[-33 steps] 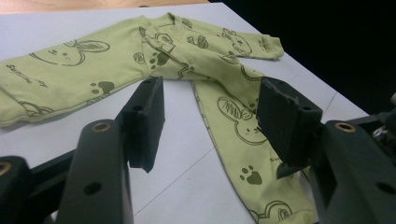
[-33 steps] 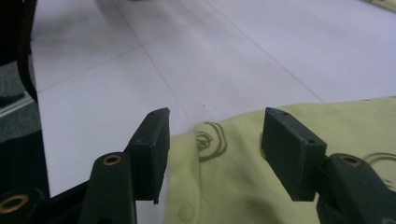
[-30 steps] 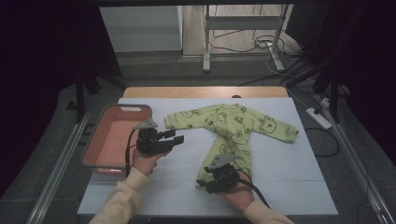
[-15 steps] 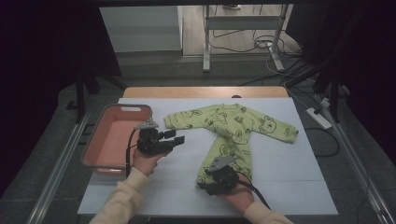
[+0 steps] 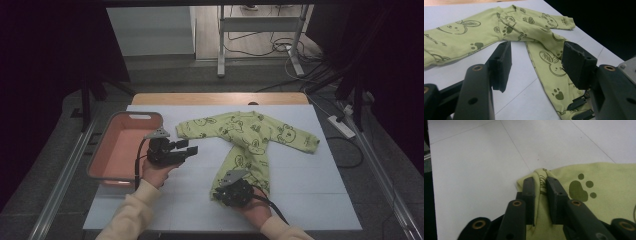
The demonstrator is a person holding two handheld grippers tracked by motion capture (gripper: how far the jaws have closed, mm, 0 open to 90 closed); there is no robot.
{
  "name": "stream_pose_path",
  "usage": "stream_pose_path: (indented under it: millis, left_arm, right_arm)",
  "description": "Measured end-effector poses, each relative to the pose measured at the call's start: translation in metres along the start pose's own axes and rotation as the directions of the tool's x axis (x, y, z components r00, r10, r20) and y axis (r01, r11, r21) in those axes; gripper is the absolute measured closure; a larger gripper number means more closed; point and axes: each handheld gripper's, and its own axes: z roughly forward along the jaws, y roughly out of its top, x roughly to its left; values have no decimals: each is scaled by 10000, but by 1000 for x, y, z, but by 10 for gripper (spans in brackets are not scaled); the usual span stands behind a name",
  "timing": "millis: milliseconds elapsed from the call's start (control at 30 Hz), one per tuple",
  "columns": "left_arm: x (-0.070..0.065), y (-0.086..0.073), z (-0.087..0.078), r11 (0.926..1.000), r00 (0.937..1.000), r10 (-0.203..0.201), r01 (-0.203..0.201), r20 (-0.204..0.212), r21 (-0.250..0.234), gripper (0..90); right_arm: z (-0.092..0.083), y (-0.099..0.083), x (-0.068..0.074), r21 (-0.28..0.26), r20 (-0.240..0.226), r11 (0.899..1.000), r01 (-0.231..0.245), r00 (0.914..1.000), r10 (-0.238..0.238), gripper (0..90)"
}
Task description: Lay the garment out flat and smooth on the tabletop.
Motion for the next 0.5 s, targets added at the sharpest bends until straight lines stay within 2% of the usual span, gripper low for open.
stream_pose_path:
  millis: [167, 500]
  left_arm:
    - [1, 0, -1, 10000, 10000, -28, 28, -8, -59, 415]
    - [2, 0, -3, 9999, 10000, -62, 62, -19, -104, 415]
  right_arm:
    - [-2, 1, 2, 9, -174, 9999, 107, 9998, -107, 805]
    - [-11, 2, 11, -435, -1125, 9988, 218, 9933, -266, 808]
